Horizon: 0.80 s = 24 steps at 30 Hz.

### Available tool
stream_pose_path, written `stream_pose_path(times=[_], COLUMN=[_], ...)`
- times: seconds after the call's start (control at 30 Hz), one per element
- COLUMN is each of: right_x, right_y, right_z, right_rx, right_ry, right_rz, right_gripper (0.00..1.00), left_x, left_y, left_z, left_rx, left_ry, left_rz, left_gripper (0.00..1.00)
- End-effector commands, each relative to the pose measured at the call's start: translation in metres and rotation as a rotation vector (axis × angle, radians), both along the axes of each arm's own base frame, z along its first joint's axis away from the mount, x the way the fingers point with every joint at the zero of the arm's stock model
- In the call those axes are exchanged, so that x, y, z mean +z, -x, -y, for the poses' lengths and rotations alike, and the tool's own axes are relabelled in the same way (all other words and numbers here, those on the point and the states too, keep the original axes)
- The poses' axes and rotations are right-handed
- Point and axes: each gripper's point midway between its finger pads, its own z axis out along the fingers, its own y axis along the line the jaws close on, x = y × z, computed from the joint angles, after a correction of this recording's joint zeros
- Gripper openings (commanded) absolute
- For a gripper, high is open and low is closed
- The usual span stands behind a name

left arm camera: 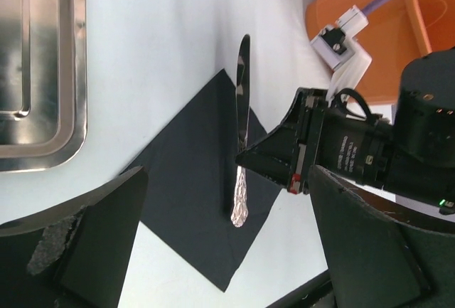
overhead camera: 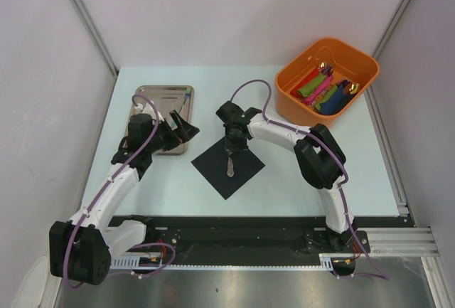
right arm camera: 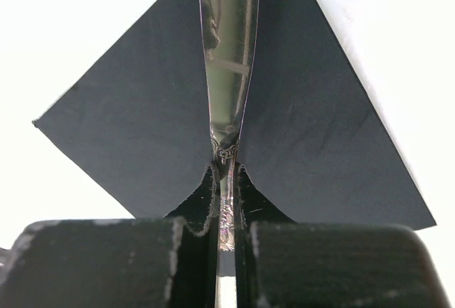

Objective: Place the utensils on the paper napkin and roll it up

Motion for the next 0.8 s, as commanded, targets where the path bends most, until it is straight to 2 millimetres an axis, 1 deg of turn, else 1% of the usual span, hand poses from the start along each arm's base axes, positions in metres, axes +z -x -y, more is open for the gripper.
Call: stream_pose_path(times=[0.0,0.33,0.57,0.77], right_x=[0.008,0.001,-0.006,-0.011], right_y=[-0.014,-0.016,-0.017,-0.019], right_z=[-0.007,-0.008,-0.004,-0.002], right_rx=[-0.019,-0.019,-0.03,-0.046], right_ry=[-0.027,-0.036,-0.03,-0.031], right_rz=[0.029,0.009,-0.009,-0.025], right_gripper=[0.0,0.0,0.0,0.0], left_x=[0.004,-0.001,-0.009,-0.011], left_y=[0.002,0.002,0.004,0.003], left_z=[0.0,-0.001,-0.003,-0.004], left_rx=[-0.023,-0.023,-0.017,-0.014], left_ry=[0.005,0.01,0.009,0.006], left_rz=[0.038,0.031,0.015,0.014], left_gripper=[1.0,1.0,1.0,1.0])
